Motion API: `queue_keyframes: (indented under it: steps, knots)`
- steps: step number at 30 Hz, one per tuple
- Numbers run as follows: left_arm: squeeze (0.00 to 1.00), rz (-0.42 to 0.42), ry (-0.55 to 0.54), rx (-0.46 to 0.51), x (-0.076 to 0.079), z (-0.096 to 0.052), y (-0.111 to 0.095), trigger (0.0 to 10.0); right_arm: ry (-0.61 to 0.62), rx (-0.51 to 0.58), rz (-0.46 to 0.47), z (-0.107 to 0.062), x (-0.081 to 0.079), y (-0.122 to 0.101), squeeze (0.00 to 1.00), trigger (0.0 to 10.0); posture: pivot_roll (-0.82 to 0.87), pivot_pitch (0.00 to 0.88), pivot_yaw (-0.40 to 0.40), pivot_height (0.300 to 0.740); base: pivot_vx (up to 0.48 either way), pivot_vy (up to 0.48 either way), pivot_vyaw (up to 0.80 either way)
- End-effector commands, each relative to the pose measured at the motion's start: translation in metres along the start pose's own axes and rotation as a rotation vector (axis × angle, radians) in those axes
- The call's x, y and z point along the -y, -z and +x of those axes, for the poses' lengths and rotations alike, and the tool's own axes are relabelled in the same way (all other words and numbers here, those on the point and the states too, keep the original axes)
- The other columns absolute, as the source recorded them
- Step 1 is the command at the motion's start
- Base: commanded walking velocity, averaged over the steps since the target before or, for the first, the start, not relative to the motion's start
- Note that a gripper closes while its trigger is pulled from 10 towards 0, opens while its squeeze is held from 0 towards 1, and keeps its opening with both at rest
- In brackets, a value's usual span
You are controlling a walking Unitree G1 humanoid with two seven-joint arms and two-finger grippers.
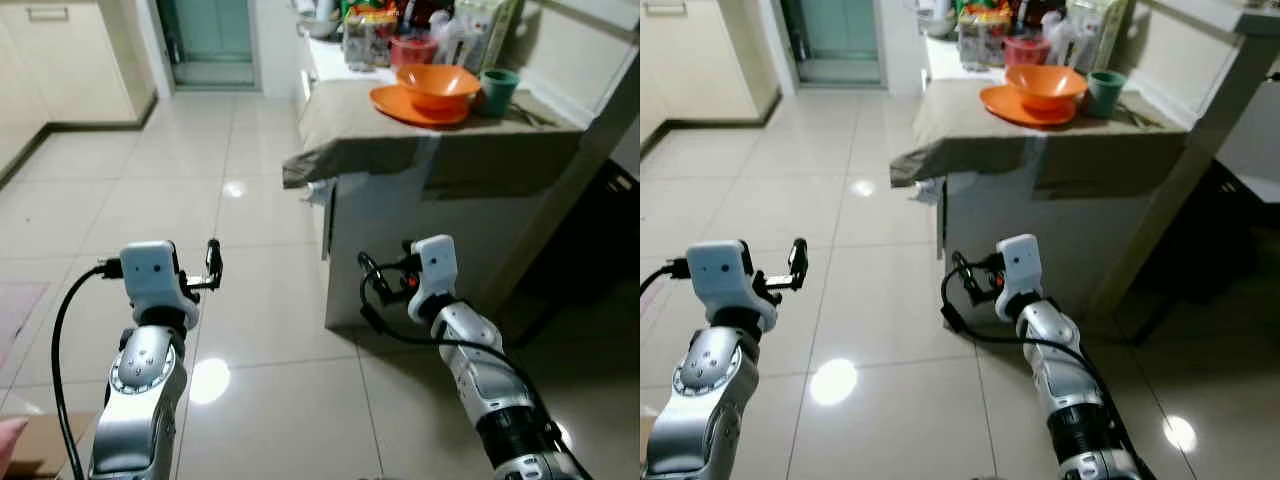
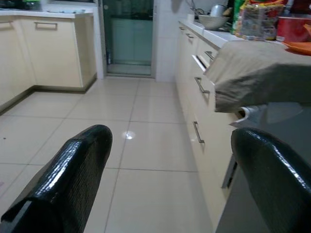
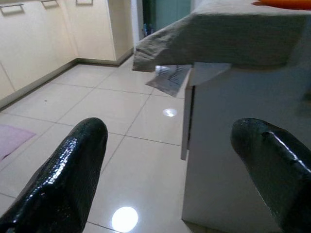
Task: Setting the table
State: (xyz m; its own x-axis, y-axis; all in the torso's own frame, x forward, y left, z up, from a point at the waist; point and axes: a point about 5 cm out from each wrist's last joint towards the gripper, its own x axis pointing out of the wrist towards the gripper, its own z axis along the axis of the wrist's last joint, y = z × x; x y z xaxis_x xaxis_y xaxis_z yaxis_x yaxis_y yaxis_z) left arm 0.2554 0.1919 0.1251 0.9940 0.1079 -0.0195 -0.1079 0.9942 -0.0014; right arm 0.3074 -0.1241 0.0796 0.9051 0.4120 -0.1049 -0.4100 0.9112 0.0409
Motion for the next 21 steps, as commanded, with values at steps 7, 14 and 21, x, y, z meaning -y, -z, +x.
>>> queue_keyframes:
  steps: [7, 14, 21]
  knots:
    - [0.0, 0.039, 0.018, -0.008, 0.0029, 0.0014, 0.0004, 10.0, -0.012, 0.053, -0.04, 0.0026, -0.0013, -0.011, 0.0, 10.0, -0.05, 0.0, -0.001, 0.74, 0.242, 0.0, 0.0]
    - [0.0, 0.044, 0.043, 0.008, 0.0069, 0.0012, -0.0022, 10.0, -0.016, 0.059, -0.044, 0.0026, -0.0024, -0.0111, 0.0, 10.0, -0.05, 0.0, 0.004, 0.74, 0.469, 0.0, 0.0]
    - [0.0, 0.076, 0.056, 0.02, 0.0074, 0.0011, -0.0041, 10.0, -0.019, 0.068, -0.046, 0.0022, -0.0033, -0.011, 0.0, 10.0, -0.05, 0.0, 0.005, 0.74, 0.469, 0.0, 0.0]
